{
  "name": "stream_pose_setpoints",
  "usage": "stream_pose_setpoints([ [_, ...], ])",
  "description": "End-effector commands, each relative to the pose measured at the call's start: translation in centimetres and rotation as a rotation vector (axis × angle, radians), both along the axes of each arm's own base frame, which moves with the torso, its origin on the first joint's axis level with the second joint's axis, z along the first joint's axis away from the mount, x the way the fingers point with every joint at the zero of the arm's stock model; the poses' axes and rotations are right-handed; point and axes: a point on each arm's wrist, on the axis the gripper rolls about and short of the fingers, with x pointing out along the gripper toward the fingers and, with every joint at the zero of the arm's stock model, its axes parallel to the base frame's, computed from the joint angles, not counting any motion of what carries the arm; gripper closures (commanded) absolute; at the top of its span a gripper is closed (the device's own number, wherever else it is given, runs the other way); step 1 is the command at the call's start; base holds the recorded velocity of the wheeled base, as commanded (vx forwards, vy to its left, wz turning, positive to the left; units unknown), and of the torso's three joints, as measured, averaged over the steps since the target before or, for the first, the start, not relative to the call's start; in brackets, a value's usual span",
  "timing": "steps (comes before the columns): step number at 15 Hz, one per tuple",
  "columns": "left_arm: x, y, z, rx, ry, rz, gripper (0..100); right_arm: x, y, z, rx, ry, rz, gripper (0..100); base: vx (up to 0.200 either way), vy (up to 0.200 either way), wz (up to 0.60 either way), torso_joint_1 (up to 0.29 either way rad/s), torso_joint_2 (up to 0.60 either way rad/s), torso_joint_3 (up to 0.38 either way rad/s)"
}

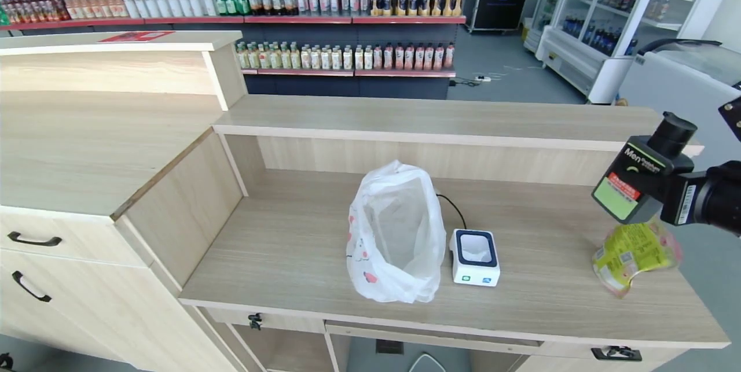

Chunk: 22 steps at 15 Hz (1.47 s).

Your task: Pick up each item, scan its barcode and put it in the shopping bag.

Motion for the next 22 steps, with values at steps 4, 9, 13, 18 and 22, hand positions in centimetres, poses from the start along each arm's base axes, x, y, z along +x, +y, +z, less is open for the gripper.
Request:
stream_pose_setpoints([
  [4, 0.0, 0.0, 0.0, 0.000, 0.000, 0.001, 0, 2.7, -1.8, -1.5, 0.390, 0.187, 0.230, 100, 0.000, 0.000, 0.00, 0.000, 0.00, 0.000],
  [9, 0.0, 0.0, 0.0, 0.000, 0.000, 0.001, 0, 6.5, -6.6, -5.9, 0.478, 0.327, 0.125, 100, 0.000, 0.000, 0.00, 0.000, 0.00, 0.000],
  [13, 0.0, 0.0, 0.0, 0.000, 0.000, 0.001, 0, 8.5, -8.1, -8.5, 0.497, 0.323, 0.134, 100, 0.000, 0.000, 0.00, 0.000, 0.00, 0.000],
  [18, 0.0, 0.0, 0.0, 0.000, 0.000, 0.001, 0, 7.7, -9.5, -12.5, 0.419, 0.312, 0.217, 100, 0.000, 0.000, 0.00, 0.000, 0.00, 0.000],
  [22, 0.0, 0.0, 0.0, 0.000, 0.000, 0.001, 0, 8.3, -9.8, -13.2, 0.446, 0.316, 0.293, 100, 0.000, 0.000, 0.00, 0.000, 0.00, 0.000],
])
